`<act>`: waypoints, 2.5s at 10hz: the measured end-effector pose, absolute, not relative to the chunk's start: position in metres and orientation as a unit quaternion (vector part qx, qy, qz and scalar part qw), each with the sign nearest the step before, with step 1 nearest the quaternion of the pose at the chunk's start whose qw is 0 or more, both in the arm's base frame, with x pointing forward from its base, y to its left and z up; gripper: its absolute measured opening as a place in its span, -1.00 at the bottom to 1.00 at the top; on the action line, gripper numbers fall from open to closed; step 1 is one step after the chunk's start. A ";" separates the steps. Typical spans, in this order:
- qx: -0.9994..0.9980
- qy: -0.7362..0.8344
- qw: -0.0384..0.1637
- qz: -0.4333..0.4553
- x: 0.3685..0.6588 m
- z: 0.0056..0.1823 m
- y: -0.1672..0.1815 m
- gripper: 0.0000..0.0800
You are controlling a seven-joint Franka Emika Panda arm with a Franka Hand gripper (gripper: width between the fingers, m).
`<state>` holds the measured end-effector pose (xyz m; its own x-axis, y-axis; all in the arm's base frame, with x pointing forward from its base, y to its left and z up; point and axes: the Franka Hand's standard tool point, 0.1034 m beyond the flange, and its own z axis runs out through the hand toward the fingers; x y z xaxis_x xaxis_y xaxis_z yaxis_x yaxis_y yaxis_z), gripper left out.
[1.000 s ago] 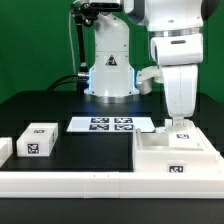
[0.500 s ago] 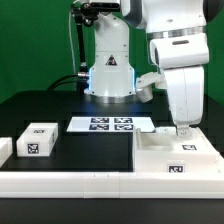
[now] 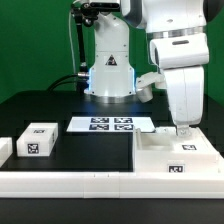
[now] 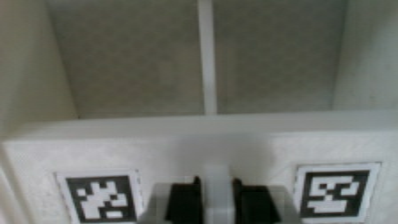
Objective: Assemble cabinet
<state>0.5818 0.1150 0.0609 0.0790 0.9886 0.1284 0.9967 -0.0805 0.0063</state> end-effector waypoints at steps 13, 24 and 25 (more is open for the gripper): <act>-0.741 -0.670 0.024 -0.036 0.546 0.092 0.122 0.62; -0.735 -0.677 0.037 -0.020 0.452 0.054 0.120 0.62; -0.736 -0.675 0.043 -0.021 0.447 0.045 0.121 0.62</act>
Offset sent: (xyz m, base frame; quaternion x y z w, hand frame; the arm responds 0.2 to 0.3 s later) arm -0.0311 0.0074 0.0355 0.0136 -0.0176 0.0165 0.9996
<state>0.4469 0.1213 0.0451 0.0867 0.9924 0.0878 0.9959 -0.0839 -0.0348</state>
